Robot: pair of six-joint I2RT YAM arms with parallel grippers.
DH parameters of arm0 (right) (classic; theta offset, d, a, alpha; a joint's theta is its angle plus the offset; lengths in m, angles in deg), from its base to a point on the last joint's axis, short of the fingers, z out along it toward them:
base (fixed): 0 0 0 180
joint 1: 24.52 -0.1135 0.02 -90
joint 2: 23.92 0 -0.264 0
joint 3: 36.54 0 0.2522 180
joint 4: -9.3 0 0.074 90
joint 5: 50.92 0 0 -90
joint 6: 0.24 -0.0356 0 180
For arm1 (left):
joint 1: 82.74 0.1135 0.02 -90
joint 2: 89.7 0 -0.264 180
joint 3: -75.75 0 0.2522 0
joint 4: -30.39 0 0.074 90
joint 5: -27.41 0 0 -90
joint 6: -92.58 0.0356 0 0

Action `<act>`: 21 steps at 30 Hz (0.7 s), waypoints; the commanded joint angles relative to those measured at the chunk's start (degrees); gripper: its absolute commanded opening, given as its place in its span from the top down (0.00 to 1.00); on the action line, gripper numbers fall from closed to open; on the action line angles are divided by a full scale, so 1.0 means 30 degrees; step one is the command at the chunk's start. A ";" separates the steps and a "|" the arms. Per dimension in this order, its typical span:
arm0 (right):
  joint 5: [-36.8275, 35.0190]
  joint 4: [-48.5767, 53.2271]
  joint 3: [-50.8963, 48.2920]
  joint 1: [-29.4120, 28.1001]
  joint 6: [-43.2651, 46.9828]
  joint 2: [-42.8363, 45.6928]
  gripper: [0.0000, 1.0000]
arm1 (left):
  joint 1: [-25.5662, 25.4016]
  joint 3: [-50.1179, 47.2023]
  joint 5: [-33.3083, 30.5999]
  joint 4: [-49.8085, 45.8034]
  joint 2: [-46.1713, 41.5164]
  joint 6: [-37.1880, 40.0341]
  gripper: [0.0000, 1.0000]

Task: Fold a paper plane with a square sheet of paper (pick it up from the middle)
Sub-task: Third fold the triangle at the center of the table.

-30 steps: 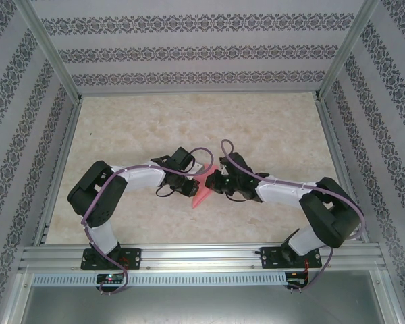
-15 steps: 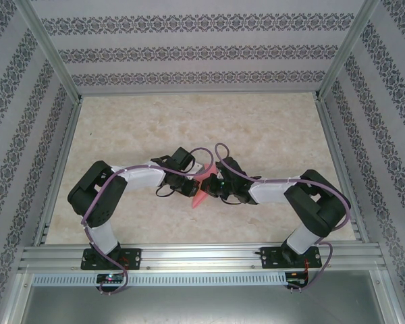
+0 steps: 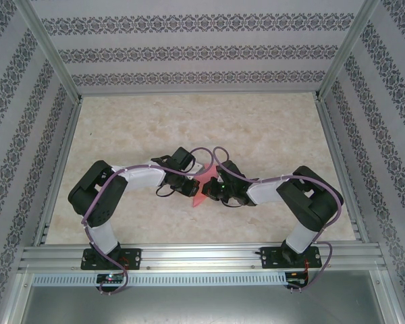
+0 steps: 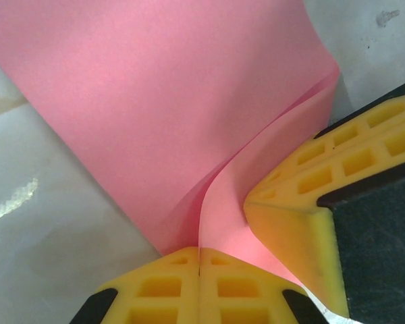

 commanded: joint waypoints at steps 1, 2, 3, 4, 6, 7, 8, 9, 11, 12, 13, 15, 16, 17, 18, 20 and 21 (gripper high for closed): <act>-0.0224 0.0014 -0.0347 0.0165 0.0001 0.0710 0.93 | 0.0169 0.0052 -0.0181 -0.0905 0.0782 0.0438 0.94; -0.0087 0.0147 -0.0284 0.0259 0.0160 0.1207 0.93 | 0.0169 0.0066 -0.0195 -0.0933 0.0827 0.0431 0.94; -0.0020 0.0270 -0.0251 0.0417 0.0339 0.1703 0.93 | 0.0170 0.0120 -0.0222 -0.1005 0.0863 0.0445 0.94; -0.0046 0.0500 -0.0222 0.0547 0.0502 0.2189 0.92 | 0.0169 0.0159 -0.0247 -0.1049 0.0906 0.0460 0.94; -0.0094 0.0882 -0.0192 0.0951 0.0793 0.2725 0.92 | 0.0169 0.0168 -0.0278 -0.1102 0.0971 0.0462 0.94; 0.0028 0.0863 -0.0220 0.1155 0.0876 0.2787 0.92 | 0.0169 0.0197 -0.0252 -0.1109 0.0997 0.0489 0.94; 0.0200 0.0856 -0.0249 0.1368 0.0953 0.2773 0.92 | 0.0169 0.0210 -0.0218 -0.1110 0.1004 0.0476 0.94; 0.0339 0.0834 -0.0234 0.1564 0.0952 0.2628 0.92 | 0.0166 0.0252 -0.0168 -0.1124 0.1032 0.0475 0.94; 0.0495 0.0611 -0.0248 0.1784 0.0959 0.2274 0.92 | 0.0169 0.0261 -0.0168 -0.1139 0.1062 0.0504 0.94; 0.0553 0.0426 -0.0250 0.1796 0.0965 0.2023 0.92 | 0.0155 0.0306 -0.0161 -0.1158 0.1063 0.0492 0.94; 0.0591 0.0283 -0.0251 0.1820 0.0967 0.1747 0.92 | 0.0169 0.0287 -0.0146 -0.1168 0.1056 0.0485 0.94; 0.0572 0.0119 -0.0293 0.1871 0.0956 0.1143 0.92 | 0.0169 0.0300 -0.0173 -0.1196 0.1063 0.0489 0.94; 0.0440 -0.0150 -0.0453 0.1857 0.0881 0.0920 0.93 | 0.0169 0.0307 -0.0194 -0.1223 0.1034 0.0493 0.94; 0.0340 -0.0392 -0.0588 0.1878 0.0801 0.0727 0.93 | 0.0155 0.0264 -0.0190 -0.1227 0.1033 0.0503 0.94; 0.0230 -0.0467 -0.0659 0.1911 0.0773 0.0494 0.93 | 0.0169 0.0263 -0.0174 -0.1212 0.1011 0.0492 0.94; -0.0051 -0.0155 -0.0661 0.1935 0.0957 0.0086 0.93 | 0.0167 0.0284 -0.0224 -0.1227 0.1084 0.0519 0.94; -0.0163 -0.0063 -0.0661 0.1938 0.1024 -0.0074 0.93 | 0.0162 0.0299 -0.0242 -0.1283 0.1092 0.0518 0.94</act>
